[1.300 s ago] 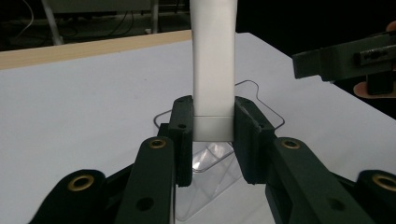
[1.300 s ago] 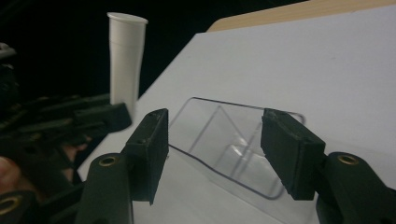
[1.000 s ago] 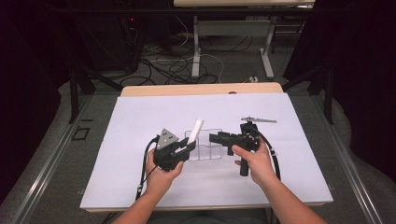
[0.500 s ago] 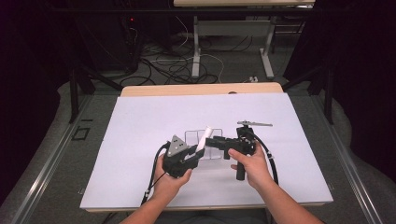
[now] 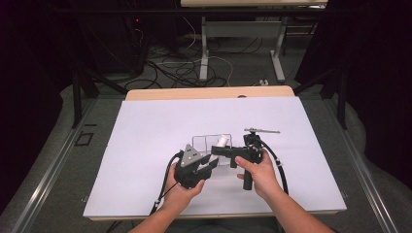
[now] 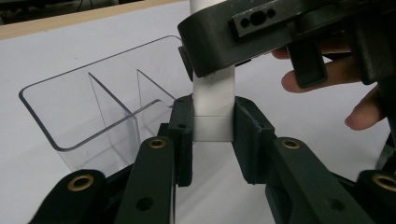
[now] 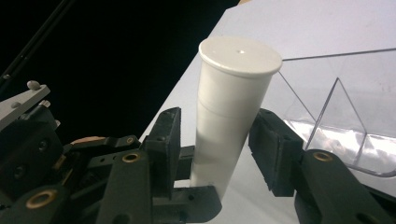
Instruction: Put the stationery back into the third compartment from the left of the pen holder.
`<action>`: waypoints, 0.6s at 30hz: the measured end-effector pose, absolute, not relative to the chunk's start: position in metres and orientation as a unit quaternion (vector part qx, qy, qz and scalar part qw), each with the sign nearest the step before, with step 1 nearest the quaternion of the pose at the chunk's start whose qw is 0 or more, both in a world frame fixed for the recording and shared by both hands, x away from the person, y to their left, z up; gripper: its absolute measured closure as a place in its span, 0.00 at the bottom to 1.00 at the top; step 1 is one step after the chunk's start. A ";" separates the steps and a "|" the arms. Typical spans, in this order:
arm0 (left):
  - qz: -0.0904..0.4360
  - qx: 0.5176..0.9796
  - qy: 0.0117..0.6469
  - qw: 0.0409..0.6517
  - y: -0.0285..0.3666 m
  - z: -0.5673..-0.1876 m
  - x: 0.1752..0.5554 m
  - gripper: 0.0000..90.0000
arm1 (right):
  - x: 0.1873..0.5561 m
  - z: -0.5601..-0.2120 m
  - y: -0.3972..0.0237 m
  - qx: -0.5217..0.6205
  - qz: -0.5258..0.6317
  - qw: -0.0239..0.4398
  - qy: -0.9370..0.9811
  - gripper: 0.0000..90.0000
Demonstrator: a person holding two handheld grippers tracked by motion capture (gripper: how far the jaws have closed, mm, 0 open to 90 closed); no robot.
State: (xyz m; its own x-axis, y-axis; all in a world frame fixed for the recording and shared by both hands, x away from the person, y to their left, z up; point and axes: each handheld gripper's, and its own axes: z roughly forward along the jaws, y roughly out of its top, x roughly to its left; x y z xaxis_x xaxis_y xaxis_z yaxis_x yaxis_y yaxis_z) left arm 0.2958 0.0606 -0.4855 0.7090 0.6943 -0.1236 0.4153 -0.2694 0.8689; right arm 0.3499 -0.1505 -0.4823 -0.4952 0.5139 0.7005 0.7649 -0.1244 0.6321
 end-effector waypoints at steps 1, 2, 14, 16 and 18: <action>0.142 0.785 0.352 0.489 0.060 -0.486 0.296 0.79 | 0.350 -0.483 -0.151 -0.490 -0.567 0.116 -0.652 0.62; 0.142 0.786 0.351 0.489 0.060 -0.486 0.295 0.79 | 0.350 -0.483 -0.151 -0.492 -0.568 0.121 -0.649 0.63; 0.142 0.787 0.342 0.494 0.058 -0.486 0.293 0.79 | 0.351 -0.485 -0.153 -0.499 -0.567 0.133 -0.641 0.75; 0.142 0.787 0.343 0.494 0.058 -0.486 0.293 0.79 | 0.351 -0.485 -0.152 -0.500 -0.567 0.131 -0.641 0.75; 0.141 0.787 0.343 0.494 0.058 -0.486 0.293 0.79 | 0.351 -0.485 -0.152 -0.499 -0.567 0.136 -0.641 0.75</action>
